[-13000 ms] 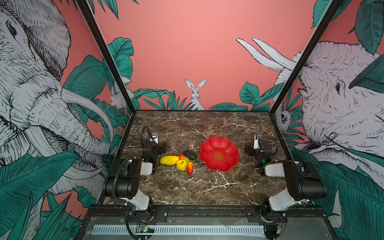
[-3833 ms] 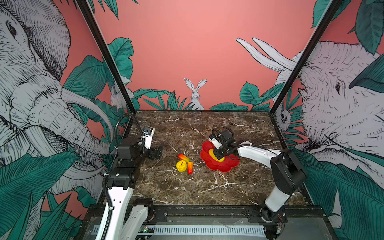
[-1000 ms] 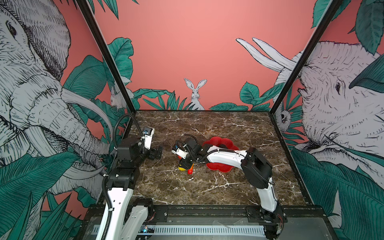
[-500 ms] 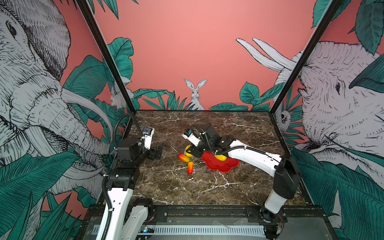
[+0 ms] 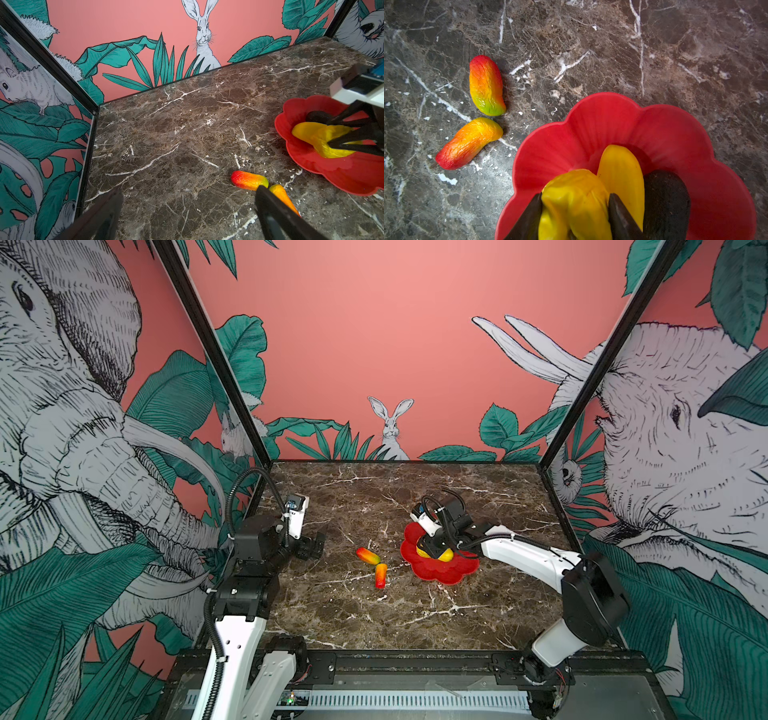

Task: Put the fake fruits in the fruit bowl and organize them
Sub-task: 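Carry the yellow apple-like fruit into the red bowl and release it, then move the right gripper to the red-orange mangoes and grasp one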

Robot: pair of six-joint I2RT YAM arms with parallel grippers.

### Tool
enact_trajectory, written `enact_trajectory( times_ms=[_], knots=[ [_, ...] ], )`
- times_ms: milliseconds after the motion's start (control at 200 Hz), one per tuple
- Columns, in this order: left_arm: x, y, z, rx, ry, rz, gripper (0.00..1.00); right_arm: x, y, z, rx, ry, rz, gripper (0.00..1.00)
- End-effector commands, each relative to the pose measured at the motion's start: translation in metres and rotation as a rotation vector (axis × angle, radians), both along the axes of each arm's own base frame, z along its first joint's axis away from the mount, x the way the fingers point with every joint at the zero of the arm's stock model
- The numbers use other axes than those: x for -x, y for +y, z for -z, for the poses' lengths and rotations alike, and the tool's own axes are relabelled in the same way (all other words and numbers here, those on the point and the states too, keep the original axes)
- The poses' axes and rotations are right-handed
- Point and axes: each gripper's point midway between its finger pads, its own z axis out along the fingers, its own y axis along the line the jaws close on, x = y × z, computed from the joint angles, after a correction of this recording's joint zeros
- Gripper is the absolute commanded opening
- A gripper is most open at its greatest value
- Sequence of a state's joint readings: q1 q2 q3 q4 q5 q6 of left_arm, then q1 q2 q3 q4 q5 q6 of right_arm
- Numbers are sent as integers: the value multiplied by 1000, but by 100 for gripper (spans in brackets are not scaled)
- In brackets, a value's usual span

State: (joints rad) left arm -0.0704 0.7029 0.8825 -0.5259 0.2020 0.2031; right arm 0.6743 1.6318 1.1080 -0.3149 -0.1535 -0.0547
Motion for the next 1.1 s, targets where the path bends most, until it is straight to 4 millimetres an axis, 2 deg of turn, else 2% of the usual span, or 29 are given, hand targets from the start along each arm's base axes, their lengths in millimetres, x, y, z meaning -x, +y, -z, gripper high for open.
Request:
enact_trajectory(
  times_ms=[0,305,410,500,650,871,941,991,1011,1096],
  knots=[
    [2,-1,4,-8,7,13,100,-11,7,10,-8,-12,1,40],
    [2,-1,4,-8,7,16,100,-27,15,24,20,-17,2,41],
    [2,-1,4,-8,6,13,100,-30,12,25,43,-24,11,50],
    [2,-1,4,-10,7,14,100,-30,10,22,57,-31,8,64],
    [1,-1,5,-11,11,13,100,-29,7,5,64,-53,-4,77],
    [1,0,6,-12,13,11,100,-22,13,-50,37,-133,-51,96],
    [1,0,6,-12,16,10,100,-14,23,-63,28,-155,-94,99],
    [1,0,6,-13,13,10,100,-3,32,-62,29,-149,-136,100],
    [1,0,6,-12,16,11,100,-3,41,-73,9,-170,-152,100],
    [0,0,7,-12,17,10,100,9,66,-72,-15,-167,-216,100]
  ],
)
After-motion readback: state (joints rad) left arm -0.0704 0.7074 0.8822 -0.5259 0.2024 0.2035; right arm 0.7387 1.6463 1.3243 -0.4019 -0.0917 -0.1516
